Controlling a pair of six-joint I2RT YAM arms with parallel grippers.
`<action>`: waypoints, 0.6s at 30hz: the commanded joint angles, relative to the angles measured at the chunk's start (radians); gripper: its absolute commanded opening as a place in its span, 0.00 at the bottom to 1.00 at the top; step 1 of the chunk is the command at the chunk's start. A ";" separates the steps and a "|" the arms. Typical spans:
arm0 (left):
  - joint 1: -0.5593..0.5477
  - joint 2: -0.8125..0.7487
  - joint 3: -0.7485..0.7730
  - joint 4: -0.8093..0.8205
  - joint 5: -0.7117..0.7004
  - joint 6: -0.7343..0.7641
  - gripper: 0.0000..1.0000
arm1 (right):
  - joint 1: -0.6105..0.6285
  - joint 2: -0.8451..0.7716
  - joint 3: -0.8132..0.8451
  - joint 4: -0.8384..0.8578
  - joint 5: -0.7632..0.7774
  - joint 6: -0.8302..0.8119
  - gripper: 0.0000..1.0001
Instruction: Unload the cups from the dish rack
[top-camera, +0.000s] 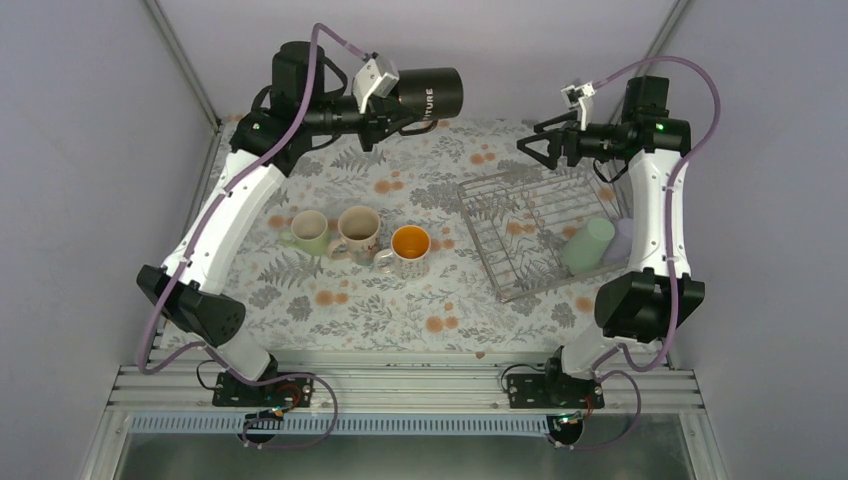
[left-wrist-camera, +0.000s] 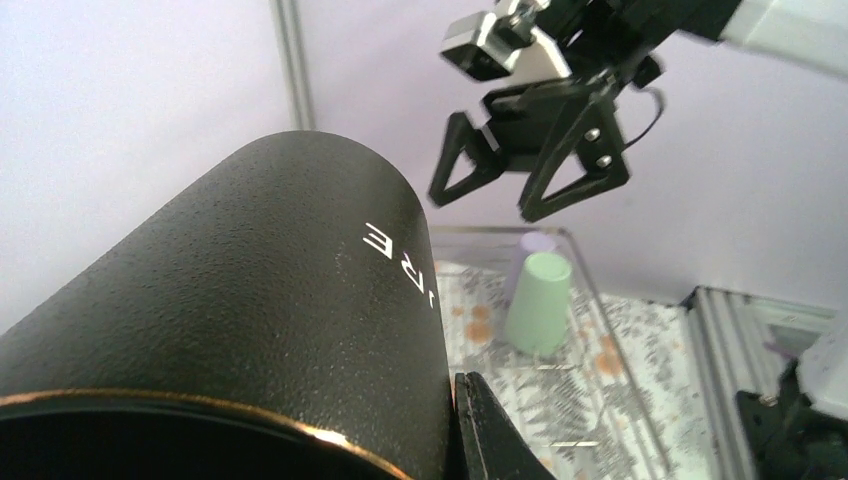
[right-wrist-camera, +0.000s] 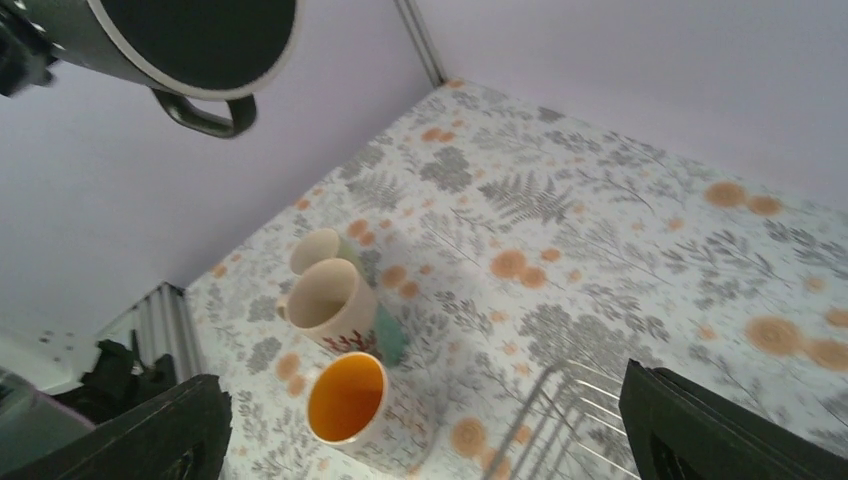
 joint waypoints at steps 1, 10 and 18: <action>0.035 -0.043 0.072 -0.044 -0.120 0.141 0.02 | -0.010 -0.016 0.020 -0.027 0.177 -0.035 1.00; 0.160 -0.096 0.057 -0.313 -0.546 0.425 0.02 | -0.024 -0.088 -0.082 0.043 0.650 -0.071 1.00; 0.353 -0.129 -0.052 -0.521 -0.724 0.620 0.02 | -0.033 -0.174 -0.181 0.068 0.859 -0.144 1.00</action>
